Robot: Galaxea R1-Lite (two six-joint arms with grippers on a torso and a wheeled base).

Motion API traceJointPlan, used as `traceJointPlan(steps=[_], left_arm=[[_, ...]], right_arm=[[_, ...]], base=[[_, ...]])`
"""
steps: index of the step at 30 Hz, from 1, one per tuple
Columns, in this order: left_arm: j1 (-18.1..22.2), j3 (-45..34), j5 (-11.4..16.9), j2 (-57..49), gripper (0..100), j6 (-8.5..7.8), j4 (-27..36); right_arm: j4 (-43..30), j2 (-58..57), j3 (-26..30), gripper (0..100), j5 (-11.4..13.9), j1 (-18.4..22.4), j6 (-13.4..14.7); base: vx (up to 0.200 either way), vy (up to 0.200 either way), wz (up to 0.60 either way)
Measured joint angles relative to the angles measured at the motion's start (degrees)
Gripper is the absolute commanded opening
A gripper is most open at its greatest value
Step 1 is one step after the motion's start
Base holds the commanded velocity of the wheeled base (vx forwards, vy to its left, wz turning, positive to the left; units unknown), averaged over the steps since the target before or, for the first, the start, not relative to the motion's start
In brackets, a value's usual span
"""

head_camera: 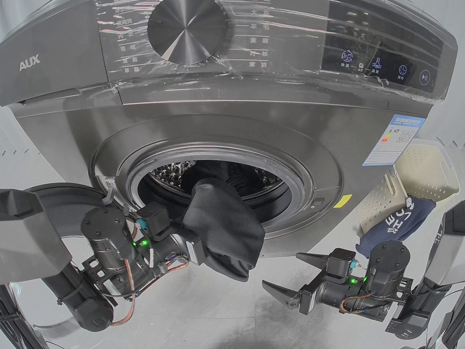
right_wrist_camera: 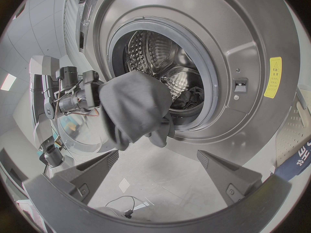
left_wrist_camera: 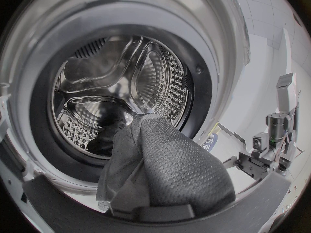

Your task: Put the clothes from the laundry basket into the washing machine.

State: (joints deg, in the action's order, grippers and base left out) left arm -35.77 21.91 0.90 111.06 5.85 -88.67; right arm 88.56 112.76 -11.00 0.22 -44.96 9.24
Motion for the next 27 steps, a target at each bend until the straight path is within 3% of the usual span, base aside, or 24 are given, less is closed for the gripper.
traceJointPlan(steps=[18, 27], left_arm=[[1.29, 20.26, -0.37, 13.81, 0, 0.63, 0.57], [2.39, 30.90, -0.93, 18.02, 0, 0.61, 7.30]], right_arm=[[0.01, -0.88, 0.02, 100, 0.00, -1.56, -0.02], [0.00, -1.63, 0.17, 100, -0.04, -2.22, -0.02]], base=[[0.000, 0.000, 0.00], [0.000, 0.000, 0.00]])
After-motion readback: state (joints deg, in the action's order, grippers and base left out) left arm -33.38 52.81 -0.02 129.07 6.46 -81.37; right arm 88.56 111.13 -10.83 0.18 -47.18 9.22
